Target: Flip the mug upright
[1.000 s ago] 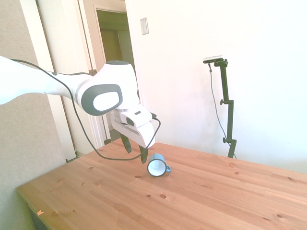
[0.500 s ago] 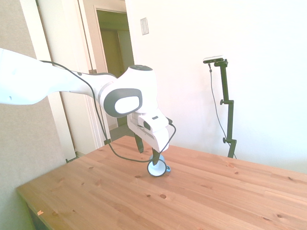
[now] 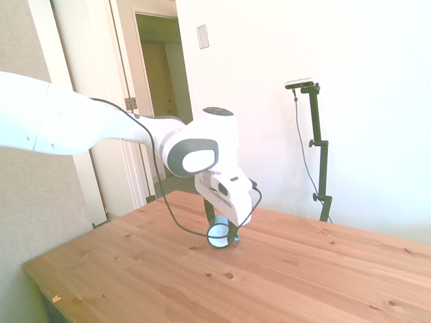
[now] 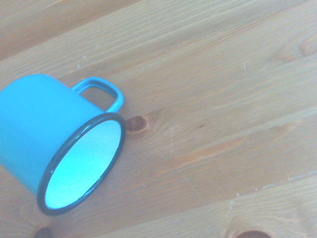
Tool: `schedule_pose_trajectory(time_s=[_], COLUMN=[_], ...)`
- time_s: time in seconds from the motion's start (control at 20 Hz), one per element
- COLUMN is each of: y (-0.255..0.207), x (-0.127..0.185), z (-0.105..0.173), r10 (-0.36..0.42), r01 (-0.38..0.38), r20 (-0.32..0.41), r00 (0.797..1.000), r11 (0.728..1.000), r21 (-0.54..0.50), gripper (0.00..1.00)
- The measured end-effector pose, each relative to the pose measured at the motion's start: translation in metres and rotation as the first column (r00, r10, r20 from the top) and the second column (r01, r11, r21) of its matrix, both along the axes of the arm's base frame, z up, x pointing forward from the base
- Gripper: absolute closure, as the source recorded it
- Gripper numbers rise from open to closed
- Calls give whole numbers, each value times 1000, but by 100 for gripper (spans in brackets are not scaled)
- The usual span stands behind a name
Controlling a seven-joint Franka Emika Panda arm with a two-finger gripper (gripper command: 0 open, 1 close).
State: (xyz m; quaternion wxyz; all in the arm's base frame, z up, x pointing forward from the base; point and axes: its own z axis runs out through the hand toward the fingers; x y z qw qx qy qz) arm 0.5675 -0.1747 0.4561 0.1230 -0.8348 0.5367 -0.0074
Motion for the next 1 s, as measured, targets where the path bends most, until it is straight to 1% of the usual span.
schedule_pose_trajectory(time_s=[0.15, 0.2, 0.35, 0.55, 0.7, 0.85, 1.0], y=[-1, -1, 6, 12, 10, 12, 13], x=[3, 5, 14, 19, 24, 25, 24], z=[3, 4, 1, -10, -10, -18, -29], r10=[-1, -13, -93, -187, -251, -276, -279], r01=[2, 13, 91, 177, 231, 253, 257], r20=[10, 22, 81, 100, 137, 151, 141], r00=[1000, 1000, 992, 977, 958, 949, 950], r11=[1000, 1000, 995, 979, 962, 955, 954], r21=[-5, -3, 33, 102, 144, 158, 154], gripper=[0, 0, 0, 0, 0, 0, 0])
